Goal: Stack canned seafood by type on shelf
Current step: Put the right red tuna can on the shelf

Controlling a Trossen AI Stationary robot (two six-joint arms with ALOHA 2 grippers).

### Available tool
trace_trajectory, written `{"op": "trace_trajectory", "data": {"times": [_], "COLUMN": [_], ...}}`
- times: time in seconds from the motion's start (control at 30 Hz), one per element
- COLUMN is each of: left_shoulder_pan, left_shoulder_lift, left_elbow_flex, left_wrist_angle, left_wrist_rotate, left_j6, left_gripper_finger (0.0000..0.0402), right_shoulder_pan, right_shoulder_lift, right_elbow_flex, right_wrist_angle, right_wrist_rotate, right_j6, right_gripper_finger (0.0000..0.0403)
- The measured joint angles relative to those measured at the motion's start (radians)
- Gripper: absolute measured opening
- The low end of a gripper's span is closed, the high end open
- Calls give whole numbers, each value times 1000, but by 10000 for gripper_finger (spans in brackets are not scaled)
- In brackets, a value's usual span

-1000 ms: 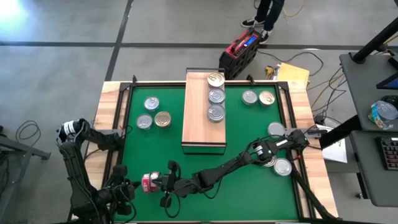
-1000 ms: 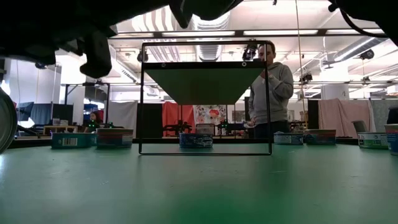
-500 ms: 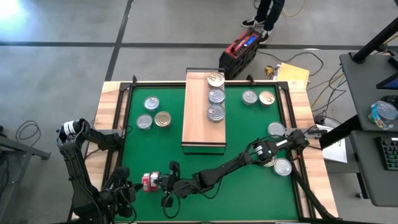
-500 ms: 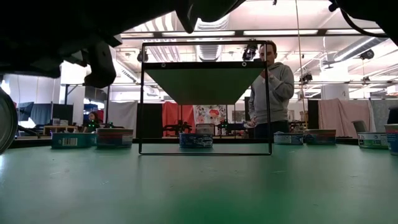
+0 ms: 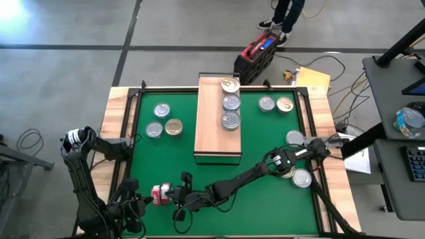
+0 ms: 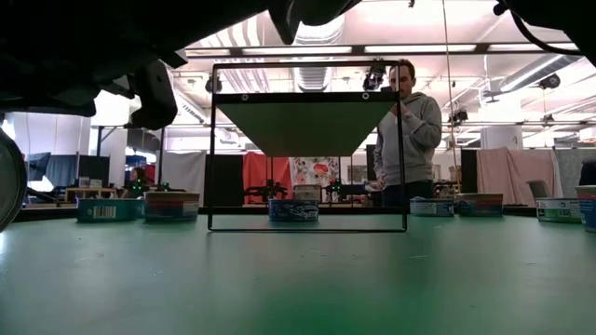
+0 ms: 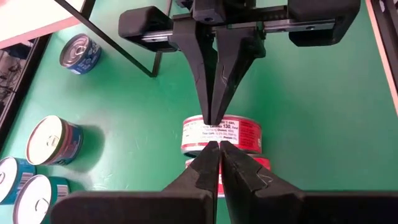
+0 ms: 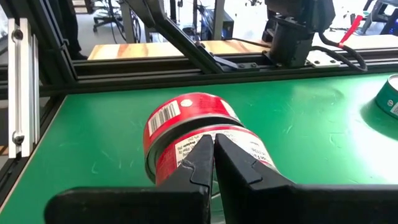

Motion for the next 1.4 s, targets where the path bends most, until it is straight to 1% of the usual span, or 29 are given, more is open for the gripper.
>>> {"op": "trace_trajectory", "data": {"times": [0.47, 0.87, 1.03, 1.17, 1.4], "left_shoulder_pan": [0, 0, 6, 21, 74], "left_shoulder_lift": [0, 0, 0, 0, 0], "left_elbow_flex": [0, -1, -52, -111, -162], "left_wrist_angle": [14, 67, 179, 241, 277], "left_wrist_rotate": [0, 0, 1, 1, -4], "left_j6": [0, 10, 72, 75, 94], "left_gripper_finger": [0, 0, 0, 0, 0], "right_shoulder_pan": [16, 20, 21, 21, 21], "right_shoulder_lift": [-41, -43, -44, -44, -44], "right_elbow_flex": [0, 0, 0, 0, 0], "right_wrist_angle": [-148, -161, -170, -171, -171], "right_wrist_rotate": [-3, -1, 0, 0, 0], "right_j6": [16, 24, 33, 33, 33], "right_gripper_finger": [9, 9, 9, 9, 9]}}
